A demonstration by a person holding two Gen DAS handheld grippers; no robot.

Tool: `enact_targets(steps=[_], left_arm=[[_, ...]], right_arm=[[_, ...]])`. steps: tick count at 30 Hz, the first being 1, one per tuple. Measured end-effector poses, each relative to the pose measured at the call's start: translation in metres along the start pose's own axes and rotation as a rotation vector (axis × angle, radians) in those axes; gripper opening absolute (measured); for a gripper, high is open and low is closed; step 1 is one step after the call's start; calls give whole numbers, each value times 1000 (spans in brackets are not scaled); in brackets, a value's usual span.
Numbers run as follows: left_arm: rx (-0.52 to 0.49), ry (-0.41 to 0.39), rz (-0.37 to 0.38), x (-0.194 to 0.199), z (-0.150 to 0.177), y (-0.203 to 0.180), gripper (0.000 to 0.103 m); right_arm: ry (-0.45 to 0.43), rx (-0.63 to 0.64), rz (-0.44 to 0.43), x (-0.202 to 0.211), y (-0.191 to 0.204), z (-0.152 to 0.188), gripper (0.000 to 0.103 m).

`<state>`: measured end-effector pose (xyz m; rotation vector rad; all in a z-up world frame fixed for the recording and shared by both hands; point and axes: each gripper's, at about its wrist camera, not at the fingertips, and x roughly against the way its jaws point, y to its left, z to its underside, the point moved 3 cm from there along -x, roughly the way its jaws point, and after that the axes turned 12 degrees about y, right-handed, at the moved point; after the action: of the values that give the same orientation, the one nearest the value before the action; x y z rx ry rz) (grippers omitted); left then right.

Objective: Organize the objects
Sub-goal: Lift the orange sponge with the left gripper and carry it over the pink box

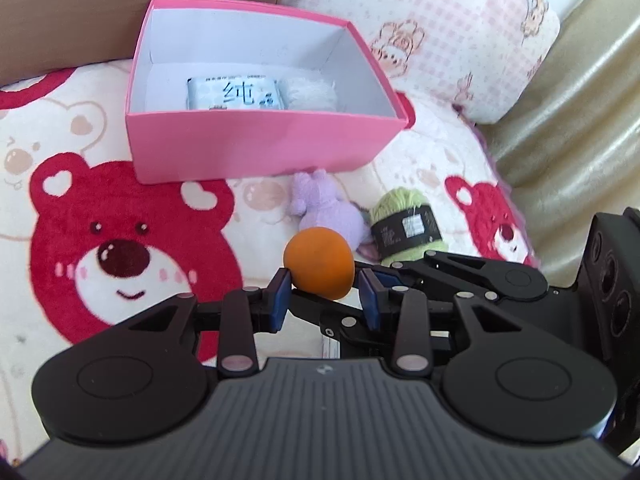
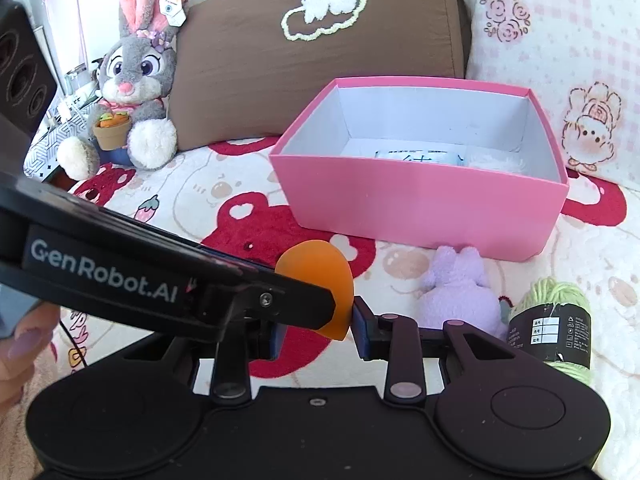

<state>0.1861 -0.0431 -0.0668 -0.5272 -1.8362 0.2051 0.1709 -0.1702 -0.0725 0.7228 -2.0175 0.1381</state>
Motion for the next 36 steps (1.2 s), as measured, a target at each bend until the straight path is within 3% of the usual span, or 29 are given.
enact_targets(steps=[9,15,20,27,36], left_arm=[[-8,-25,-14,26,-13,-8,36],[-30,-72,45,51,-26,-12,36],[-38,-98,84,67,-45,-18,36],[-45,-125,71,73,-82,-26,36],[36,-134,105,41,-146,-4,36]], right_arm=[[-41,30,42,19,12,-22,38],[-96,-9,-3,42,1,-35,38],[-114,-5,23,61,-1,-52,38],[-97,-3,62,67,-16,-91,38],[-16,-76,89,37,-60,-148,38]])
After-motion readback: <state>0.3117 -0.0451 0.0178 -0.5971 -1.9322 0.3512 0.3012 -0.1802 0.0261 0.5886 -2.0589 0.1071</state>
